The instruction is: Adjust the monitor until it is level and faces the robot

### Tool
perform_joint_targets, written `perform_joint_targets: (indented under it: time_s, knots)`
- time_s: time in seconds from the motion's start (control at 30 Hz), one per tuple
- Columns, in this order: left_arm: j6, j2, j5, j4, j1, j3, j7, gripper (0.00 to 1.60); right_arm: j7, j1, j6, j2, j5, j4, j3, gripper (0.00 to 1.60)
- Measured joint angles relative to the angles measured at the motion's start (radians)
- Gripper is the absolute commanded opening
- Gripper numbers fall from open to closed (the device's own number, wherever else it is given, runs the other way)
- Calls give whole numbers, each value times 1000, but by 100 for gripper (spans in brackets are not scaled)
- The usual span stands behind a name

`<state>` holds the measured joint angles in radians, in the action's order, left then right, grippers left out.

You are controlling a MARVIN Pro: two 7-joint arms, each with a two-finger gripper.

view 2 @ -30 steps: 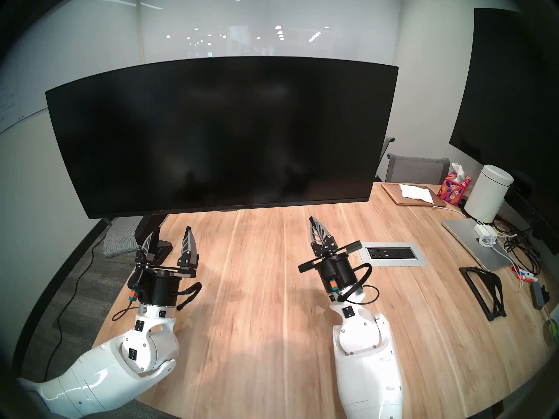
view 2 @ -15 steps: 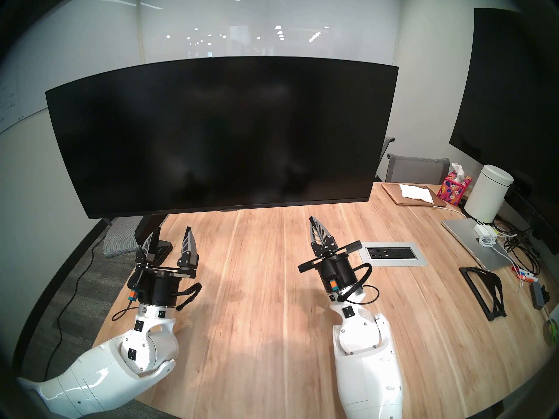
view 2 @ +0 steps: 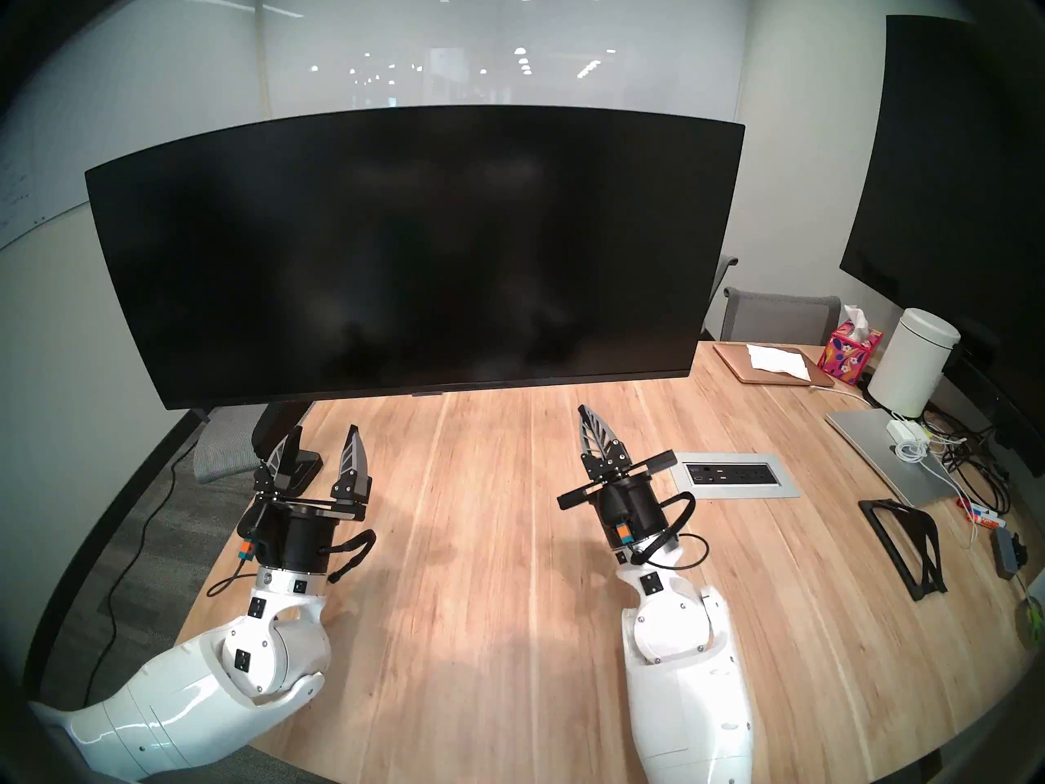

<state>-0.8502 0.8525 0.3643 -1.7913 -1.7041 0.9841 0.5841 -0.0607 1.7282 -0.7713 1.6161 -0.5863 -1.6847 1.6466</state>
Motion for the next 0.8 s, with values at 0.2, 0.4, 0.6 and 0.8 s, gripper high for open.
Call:
perform_joint_targets:
  time_s: [0.2,0.4,0.6,0.8]
  knots:
    - [47,-11,14,-25,-10,1,18,160,0,0,0,0,0,0,0,13]
    - [87,-20,19,-46,-20,2,38,160,0,0,0,0,0,0,0,13]
    - [127,-24,17,-68,-27,4,59,160,0,0,0,0,0,0,0,13]
    - [167,-28,16,-88,-31,5,80,160,0,0,0,0,0,0,0,13]
